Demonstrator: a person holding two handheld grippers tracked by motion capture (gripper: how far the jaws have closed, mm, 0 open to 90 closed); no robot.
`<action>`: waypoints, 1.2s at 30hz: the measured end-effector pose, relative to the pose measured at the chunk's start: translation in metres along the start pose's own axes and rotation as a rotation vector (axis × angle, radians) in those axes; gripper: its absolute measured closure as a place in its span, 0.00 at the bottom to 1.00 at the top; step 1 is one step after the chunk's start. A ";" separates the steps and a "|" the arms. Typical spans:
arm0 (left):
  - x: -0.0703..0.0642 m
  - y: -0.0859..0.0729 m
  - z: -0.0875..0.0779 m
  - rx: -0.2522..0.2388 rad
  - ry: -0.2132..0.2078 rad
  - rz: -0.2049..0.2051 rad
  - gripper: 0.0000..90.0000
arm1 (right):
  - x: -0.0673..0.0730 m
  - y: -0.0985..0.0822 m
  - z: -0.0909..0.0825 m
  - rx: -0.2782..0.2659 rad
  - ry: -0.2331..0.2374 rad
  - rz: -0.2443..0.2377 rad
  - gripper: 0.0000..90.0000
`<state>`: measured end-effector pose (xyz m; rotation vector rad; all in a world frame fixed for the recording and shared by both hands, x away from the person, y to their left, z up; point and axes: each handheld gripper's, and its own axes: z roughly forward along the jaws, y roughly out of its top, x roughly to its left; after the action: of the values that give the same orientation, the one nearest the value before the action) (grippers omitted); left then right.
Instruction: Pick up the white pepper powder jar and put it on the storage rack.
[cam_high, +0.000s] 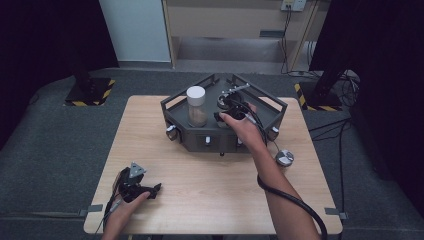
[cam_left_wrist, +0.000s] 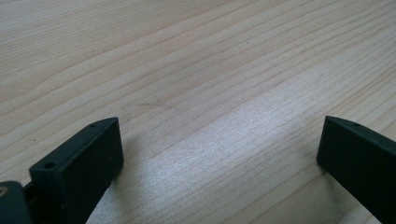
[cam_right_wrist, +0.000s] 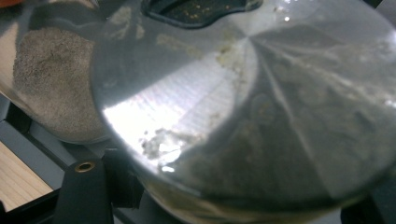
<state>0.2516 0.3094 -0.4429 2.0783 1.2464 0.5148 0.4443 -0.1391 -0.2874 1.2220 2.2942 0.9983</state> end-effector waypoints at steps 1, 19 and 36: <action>0.000 0.000 0.000 0.000 0.000 0.000 0.00 | 0.000 0.000 0.000 0.000 0.001 -0.001 0.34; 0.000 0.000 0.000 0.000 0.000 0.001 0.00 | 0.006 -0.014 -0.016 -0.041 -0.014 -0.031 0.12; 0.001 0.000 0.000 0.000 -0.002 0.001 0.00 | -0.002 -0.045 -0.055 -0.104 0.004 -0.014 0.08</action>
<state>0.2520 0.3098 -0.4429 2.0792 1.2440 0.5134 0.3870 -0.1803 -0.2821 1.1620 2.2211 1.1014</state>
